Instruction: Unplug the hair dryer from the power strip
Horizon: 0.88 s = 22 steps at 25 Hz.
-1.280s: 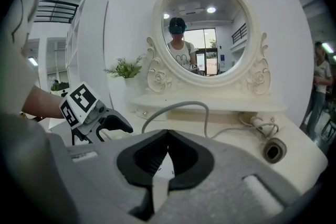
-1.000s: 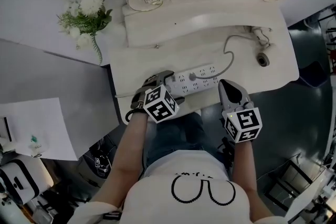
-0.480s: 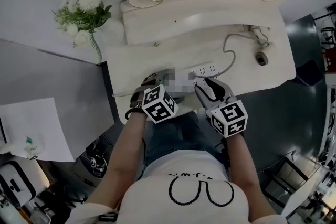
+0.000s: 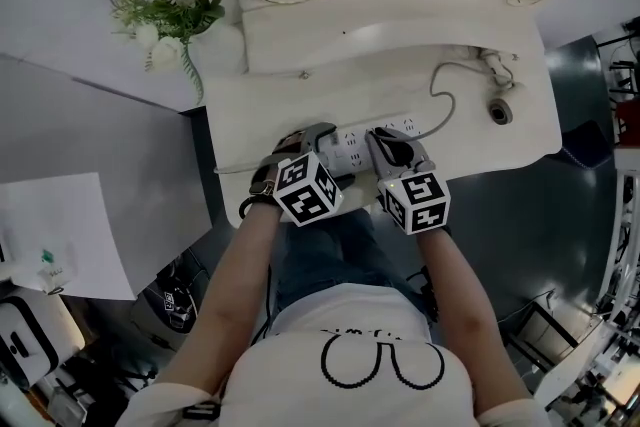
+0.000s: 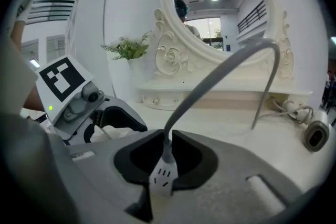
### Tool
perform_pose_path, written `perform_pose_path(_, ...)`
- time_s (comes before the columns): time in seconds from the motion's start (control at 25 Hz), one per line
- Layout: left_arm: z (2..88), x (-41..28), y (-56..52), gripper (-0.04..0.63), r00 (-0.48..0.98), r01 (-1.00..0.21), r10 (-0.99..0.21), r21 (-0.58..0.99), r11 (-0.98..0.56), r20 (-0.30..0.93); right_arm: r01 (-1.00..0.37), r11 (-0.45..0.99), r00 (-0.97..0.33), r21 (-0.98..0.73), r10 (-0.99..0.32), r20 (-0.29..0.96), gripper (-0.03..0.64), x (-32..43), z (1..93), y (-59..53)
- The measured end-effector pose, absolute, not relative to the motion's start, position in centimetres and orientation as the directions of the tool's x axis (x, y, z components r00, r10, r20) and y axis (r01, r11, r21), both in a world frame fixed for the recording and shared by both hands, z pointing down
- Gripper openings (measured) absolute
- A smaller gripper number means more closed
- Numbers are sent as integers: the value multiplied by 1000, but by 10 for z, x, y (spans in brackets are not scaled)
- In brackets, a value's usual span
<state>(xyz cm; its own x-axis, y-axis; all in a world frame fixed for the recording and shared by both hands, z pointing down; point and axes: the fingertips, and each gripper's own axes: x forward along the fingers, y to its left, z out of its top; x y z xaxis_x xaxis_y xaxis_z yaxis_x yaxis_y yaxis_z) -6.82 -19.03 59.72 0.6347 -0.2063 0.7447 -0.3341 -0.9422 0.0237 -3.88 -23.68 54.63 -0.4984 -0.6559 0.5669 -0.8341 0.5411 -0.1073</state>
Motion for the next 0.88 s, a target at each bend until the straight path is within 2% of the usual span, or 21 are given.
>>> perform_pose_path(0.36, 596, -67, -190, 422, 624, -348, -222, 13, -937, 749, -862, 479, -483, -164, -680, 552, 46, -35, 547, -238)
perform_pose_path(0.56, 600, -67, -188, 420, 572, -318, -170, 26, -948, 802, -868, 497, -407, -13, -695, 593, 38, -41, 543, -236)
perform_pose_path(0.68, 599, -66, -187, 419, 577, -317, -173, 24, -948, 798, -883, 458, -427, -105, -689, 586, 38, -37, 544, -238)
perform_pose_path(0.88, 598, -68, -191, 428, 600, -379, -214, 38, -924, 771, -874, 389, -486, -291, -683, 546, 43, -28, 544, -238)
